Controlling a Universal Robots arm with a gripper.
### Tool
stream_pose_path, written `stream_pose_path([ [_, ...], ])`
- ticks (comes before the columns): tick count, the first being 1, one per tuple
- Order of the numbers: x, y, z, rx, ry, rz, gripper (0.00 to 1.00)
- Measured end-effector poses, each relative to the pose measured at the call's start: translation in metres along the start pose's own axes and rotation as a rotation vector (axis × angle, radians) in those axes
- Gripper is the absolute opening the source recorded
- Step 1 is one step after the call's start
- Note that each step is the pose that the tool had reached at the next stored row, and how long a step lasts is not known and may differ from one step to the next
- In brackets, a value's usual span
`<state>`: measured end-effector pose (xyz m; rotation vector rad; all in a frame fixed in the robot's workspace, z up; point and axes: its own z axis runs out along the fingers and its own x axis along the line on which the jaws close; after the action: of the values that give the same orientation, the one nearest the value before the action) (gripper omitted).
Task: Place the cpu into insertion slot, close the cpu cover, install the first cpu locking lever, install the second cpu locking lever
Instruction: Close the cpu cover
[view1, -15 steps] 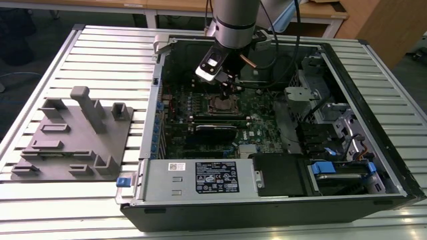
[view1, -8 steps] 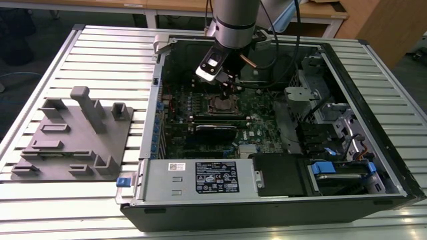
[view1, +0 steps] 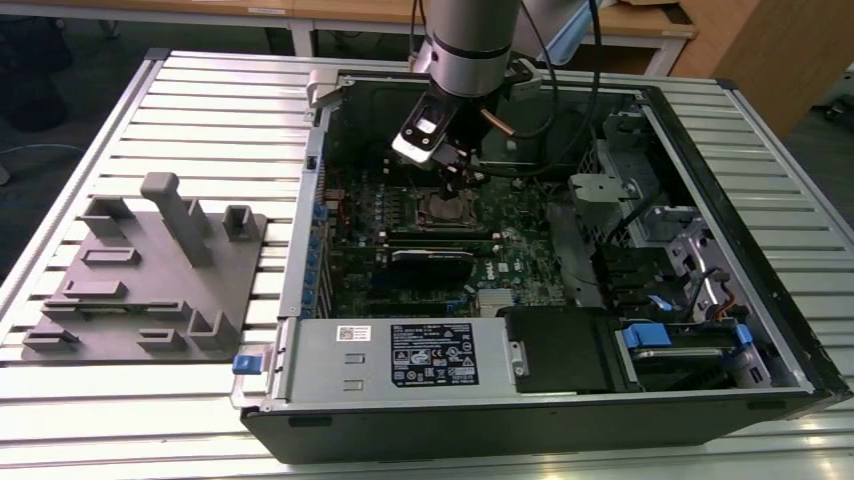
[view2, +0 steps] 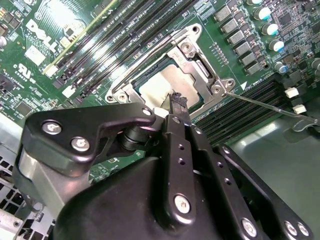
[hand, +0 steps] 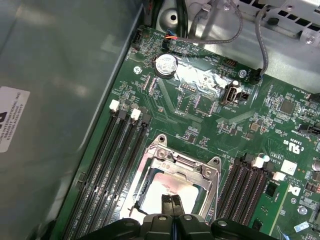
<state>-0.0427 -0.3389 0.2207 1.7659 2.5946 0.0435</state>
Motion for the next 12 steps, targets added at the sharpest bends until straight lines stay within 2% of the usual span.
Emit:
stream_pose_path([
  [12, 0.0000, 0.0000, 0.0000, 0.0001, 0.0002, -0.005, 0.11],
])
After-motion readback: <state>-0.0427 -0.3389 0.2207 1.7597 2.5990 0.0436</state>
